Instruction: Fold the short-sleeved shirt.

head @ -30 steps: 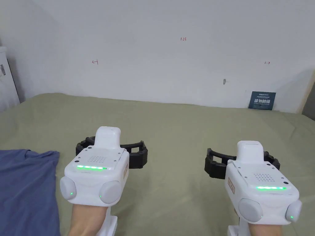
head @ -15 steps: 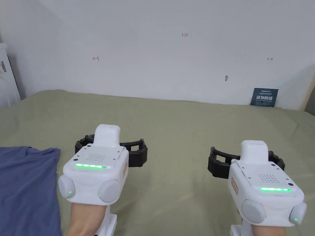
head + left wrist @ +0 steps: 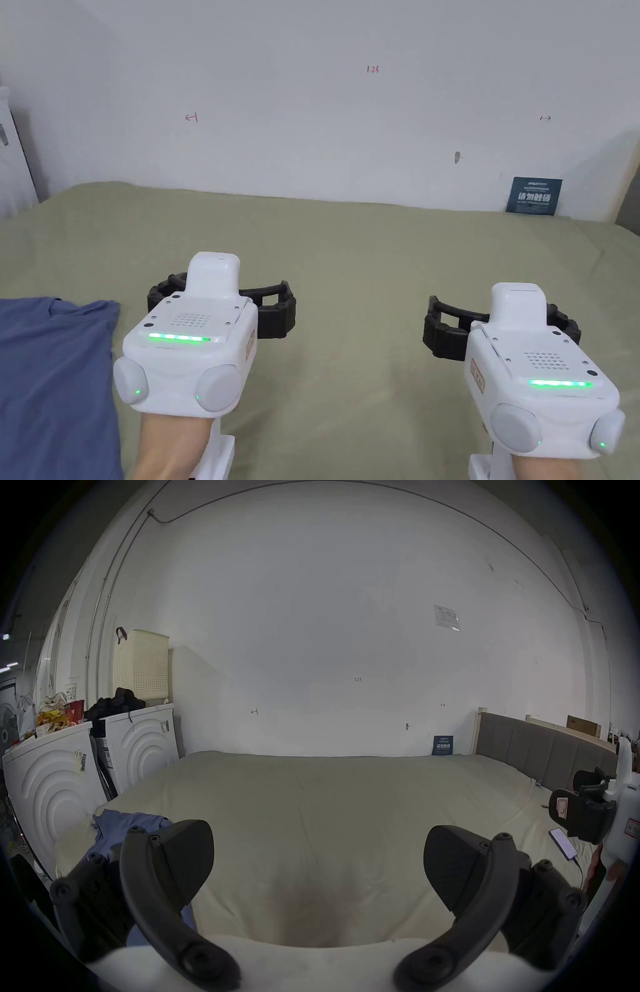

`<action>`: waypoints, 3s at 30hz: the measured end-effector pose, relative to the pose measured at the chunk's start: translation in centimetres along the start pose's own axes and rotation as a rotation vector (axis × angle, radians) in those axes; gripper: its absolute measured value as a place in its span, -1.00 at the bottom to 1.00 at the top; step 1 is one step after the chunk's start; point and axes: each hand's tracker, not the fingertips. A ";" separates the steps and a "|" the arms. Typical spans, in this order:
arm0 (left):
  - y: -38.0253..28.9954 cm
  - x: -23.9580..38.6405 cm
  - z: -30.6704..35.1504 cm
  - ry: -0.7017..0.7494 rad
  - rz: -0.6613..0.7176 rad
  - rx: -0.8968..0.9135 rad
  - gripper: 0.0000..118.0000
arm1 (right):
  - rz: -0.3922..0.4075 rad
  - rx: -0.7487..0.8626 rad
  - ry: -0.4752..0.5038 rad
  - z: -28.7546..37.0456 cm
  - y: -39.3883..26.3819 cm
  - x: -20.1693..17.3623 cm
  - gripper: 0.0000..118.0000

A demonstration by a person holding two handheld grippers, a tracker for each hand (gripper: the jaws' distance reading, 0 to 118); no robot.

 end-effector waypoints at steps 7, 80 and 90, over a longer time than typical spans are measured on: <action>0.1 0.2 0.2 -0.003 -0.012 0.003 1.00 | -0.003 -0.002 0.001 0.1 -0.1 0.0 1.00; -0.3 0.2 -0.7 -0.012 -0.009 -0.027 -1.00 | 0.031 -0.023 -0.070 -0.4 0.2 0.3 -1.00; 0.3 -6.9 1.7 0.137 0.002 -0.009 -1.00 | 0.093 -0.003 0.046 -2.1 1.4 -5.8 -1.00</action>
